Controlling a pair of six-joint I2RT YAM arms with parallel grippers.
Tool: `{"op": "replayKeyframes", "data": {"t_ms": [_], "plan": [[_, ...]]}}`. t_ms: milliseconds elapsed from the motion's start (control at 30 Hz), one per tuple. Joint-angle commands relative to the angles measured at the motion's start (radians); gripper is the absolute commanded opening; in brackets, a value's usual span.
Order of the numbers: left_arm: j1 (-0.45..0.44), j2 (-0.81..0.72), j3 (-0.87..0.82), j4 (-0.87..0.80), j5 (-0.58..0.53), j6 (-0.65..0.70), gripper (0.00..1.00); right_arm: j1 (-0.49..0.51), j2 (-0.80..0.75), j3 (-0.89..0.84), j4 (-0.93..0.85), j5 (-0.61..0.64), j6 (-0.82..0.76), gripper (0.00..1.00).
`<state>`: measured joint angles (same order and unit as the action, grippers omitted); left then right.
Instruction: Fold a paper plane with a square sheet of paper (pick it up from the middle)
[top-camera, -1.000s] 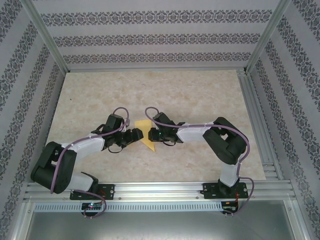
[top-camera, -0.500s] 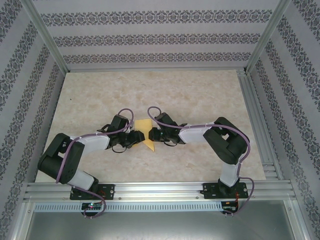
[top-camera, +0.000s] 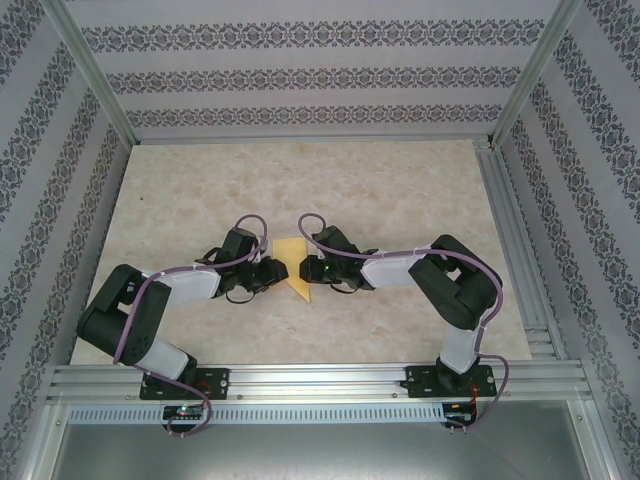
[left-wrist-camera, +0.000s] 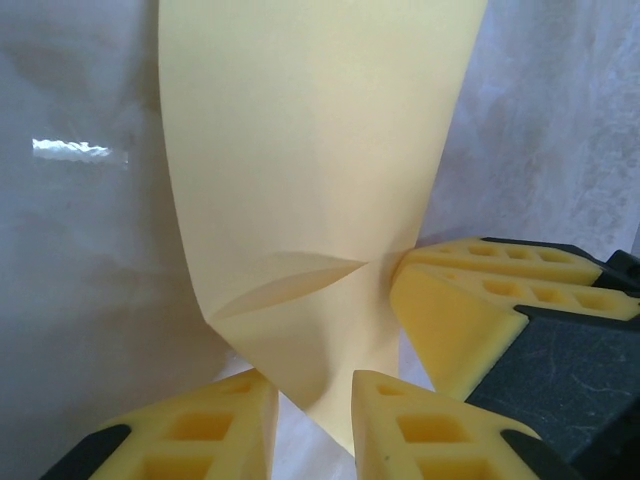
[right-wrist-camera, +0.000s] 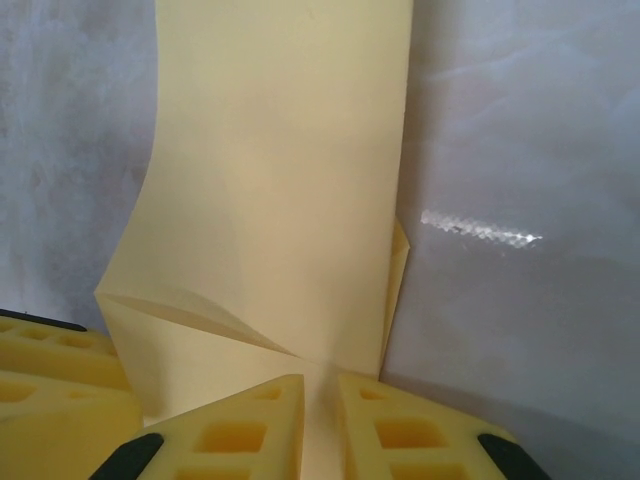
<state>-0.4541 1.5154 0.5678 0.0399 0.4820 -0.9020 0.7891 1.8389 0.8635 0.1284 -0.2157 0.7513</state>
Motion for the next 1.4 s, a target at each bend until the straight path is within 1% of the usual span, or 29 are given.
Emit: {"op": "replayKeyframes", "data": {"t_ms": [0,300,600,700,800,867,967,1100,1233,1267,1333,1367], "plan": [[-0.011,0.008,0.016,0.061,-0.014,-0.018,0.26,-0.01,-0.022,-0.016,-0.002,-0.007,-0.029,0.17],[-0.011,0.027,0.01,0.115,-0.018,-0.046,0.25,-0.009,-0.014,-0.02,0.009,-0.005,-0.053,0.18],[-0.008,0.036,0.02,0.128,-0.074,-0.046,0.24,-0.011,0.001,-0.038,0.013,0.004,-0.1,0.18],[-0.006,0.048,0.032,0.12,-0.078,-0.037,0.2,-0.01,0.001,-0.045,0.014,0.01,-0.118,0.18],[-0.006,0.063,0.042,0.108,-0.079,-0.028,0.12,-0.012,-0.006,-0.051,0.014,0.024,-0.138,0.2],[-0.007,0.064,0.044,0.105,-0.08,-0.028,0.06,-0.013,-0.022,-0.055,0.024,0.037,-0.154,0.23],[-0.011,0.049,0.06,0.058,-0.095,-0.022,0.01,-0.013,-0.063,-0.051,0.027,0.061,-0.189,0.29],[-0.034,0.004,0.09,-0.039,-0.148,-0.015,0.0,-0.007,-0.158,-0.057,0.039,0.128,-0.236,0.39],[-0.063,-0.045,0.121,-0.148,-0.231,-0.026,0.0,0.027,-0.278,-0.11,0.073,0.253,-0.322,0.5],[-0.07,-0.054,0.128,-0.169,-0.251,-0.034,0.0,0.038,-0.302,-0.133,0.088,0.29,-0.348,0.51],[-0.082,-0.067,0.139,-0.197,-0.283,-0.055,0.0,0.062,-0.337,-0.167,0.119,0.338,-0.401,0.51],[-0.087,-0.068,0.145,-0.208,-0.294,-0.065,0.0,0.073,-0.345,-0.183,0.137,0.344,-0.428,0.52]]}}
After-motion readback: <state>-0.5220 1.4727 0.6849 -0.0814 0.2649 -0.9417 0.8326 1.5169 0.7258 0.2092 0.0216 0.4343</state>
